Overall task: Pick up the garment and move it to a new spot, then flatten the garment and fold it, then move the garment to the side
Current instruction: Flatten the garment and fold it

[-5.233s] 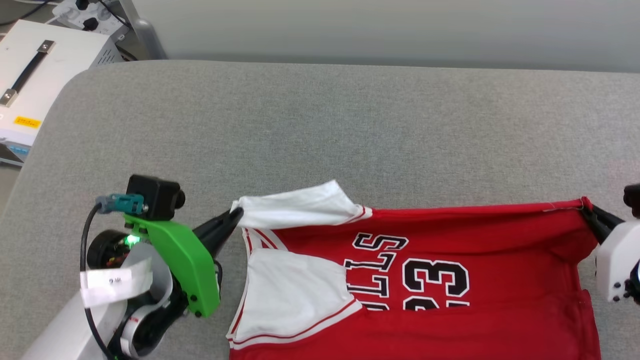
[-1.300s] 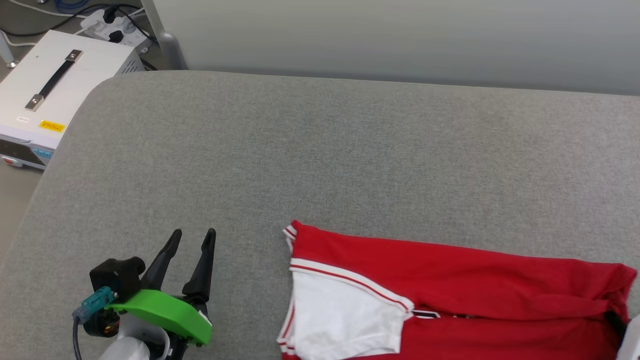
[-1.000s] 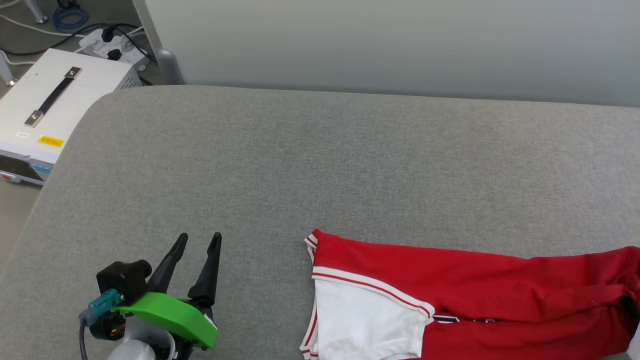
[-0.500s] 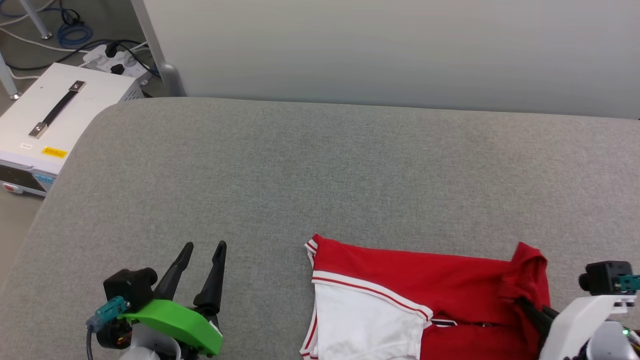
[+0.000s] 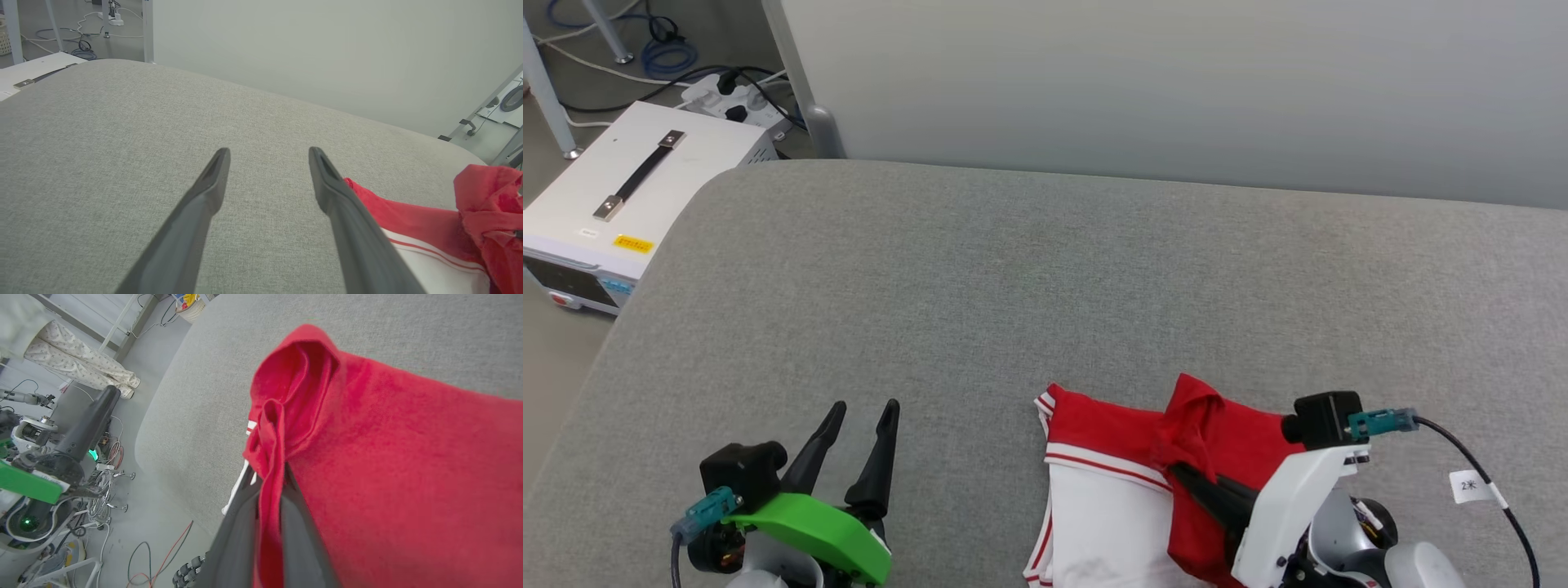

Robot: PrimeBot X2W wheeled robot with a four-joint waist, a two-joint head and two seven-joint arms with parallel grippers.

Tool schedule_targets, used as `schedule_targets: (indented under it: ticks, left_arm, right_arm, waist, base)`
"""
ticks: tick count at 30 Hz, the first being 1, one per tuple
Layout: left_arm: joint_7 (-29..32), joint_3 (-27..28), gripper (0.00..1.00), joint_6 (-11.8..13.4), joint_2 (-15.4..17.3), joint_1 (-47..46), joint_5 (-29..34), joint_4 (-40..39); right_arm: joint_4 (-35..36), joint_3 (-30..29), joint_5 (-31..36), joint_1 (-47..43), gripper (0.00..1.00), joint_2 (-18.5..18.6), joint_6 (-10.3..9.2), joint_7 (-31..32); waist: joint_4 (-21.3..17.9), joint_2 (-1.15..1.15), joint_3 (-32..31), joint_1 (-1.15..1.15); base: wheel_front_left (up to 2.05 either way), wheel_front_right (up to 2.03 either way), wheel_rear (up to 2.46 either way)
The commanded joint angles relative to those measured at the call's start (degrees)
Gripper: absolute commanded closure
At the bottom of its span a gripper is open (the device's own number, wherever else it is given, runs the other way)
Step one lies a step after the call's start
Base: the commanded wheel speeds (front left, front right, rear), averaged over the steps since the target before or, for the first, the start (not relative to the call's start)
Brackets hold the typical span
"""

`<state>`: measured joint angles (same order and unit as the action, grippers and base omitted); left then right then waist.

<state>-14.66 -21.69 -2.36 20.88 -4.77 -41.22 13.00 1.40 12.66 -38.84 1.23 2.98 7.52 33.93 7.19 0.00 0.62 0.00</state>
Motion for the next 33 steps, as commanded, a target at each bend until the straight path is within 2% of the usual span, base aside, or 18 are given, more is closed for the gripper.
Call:
schedule_targets:
  ticks: [1, 14, 15, 16, 20, 23, 26, 30, 33]
  left_arm:
    - [-0.31, 0.08, 0.0, -0.32, -0.36, 0.35, 0.38, 0.26]
    - [-0.32, -0.55, 0.0, -0.59, -0.64, 0.02, 0.82, 0.02]
    - [-0.31, -0.62, 0.0, -0.62, -0.69, -0.09, 0.83, 0.0]
    - [-0.31, -0.68, 0.0, -0.65, -0.73, -0.23, 0.83, 0.0]
    - [-0.32, -0.68, 0.0, -0.65, -0.83, -0.47, 0.84, 0.09]
    - [-0.32, -0.53, 0.0, -0.62, -0.75, -0.23, 0.86, 0.2]
    - [-0.32, -0.26, 0.0, -0.59, -0.69, -0.09, 0.86, 0.15]
    - [-0.33, -0.01, 0.0, -0.63, -0.78, -0.11, 1.0, -0.34]
    - [-0.33, 0.16, 0.0, -0.66, -1.07, 0.06, 1.22, -0.98]
  right_arm:
    - [-1.04, 1.03, -1.32, 0.96, 1.0, -0.04, -0.03, -1.09]
    - [-13.86, 8.86, -4.55, 4.58, 1.0, -0.1, -0.03, -10.11]
    - [-14.79, 9.02, -4.53, 5.03, 0.69, -0.1, -0.03, -10.86]
    - [-15.79, 9.39, -4.92, 5.54, 0.0, -0.1, -0.03, -11.66]
    - [-17.01, 12.52, -9.4, 6.83, 0.0, -0.1, -0.03, -13.61]
    - [-16.99, 14.66, -15.83, 7.18, 0.0, -0.1, -0.03, -13.94]
    - [-17.04, 15.9, -17.4, 8.22, 0.0, -0.1, -0.03, -14.38]
    - [-16.76, 14.82, -13.3, 10.48, 0.0, -0.1, -0.03, -16.17]
    - [-14.98, 13.03, -5.11, 12.75, 0.0, 1.0, -0.03, -18.37]
  waist:
    - [0.66, 0.0, -0.3, 0.0]
    - [2.97, 0.0, -0.39, 0.0]
    - [3.08, 0.0, -0.27, 0.0]
    - [3.2, 0.0, -0.14, 0.0]
    - [3.3, 0.0, 0.1, 0.0]
    - [3.13, 0.0, -0.16, 0.0]
    - [2.87, 0.0, -0.5, 0.0]
    - [2.32, 0.0, -0.89, 0.0]
    - [1.71, 0.0, -1.05, 0.0]
  base:
    - [0.0, 0.0, 0.0]
    - [0.0, 0.0, 0.0]
    - [0.0, 0.0, 0.0]
    - [0.0, 0.0, 0.0]
    - [0.0, 0.0, 0.0]
    - [0.0, 0.0, 0.0]
    - [0.0, 0.0, 0.0]
    - [0.0, 0.0, 0.0]
    - [0.0, 0.0, 0.0]
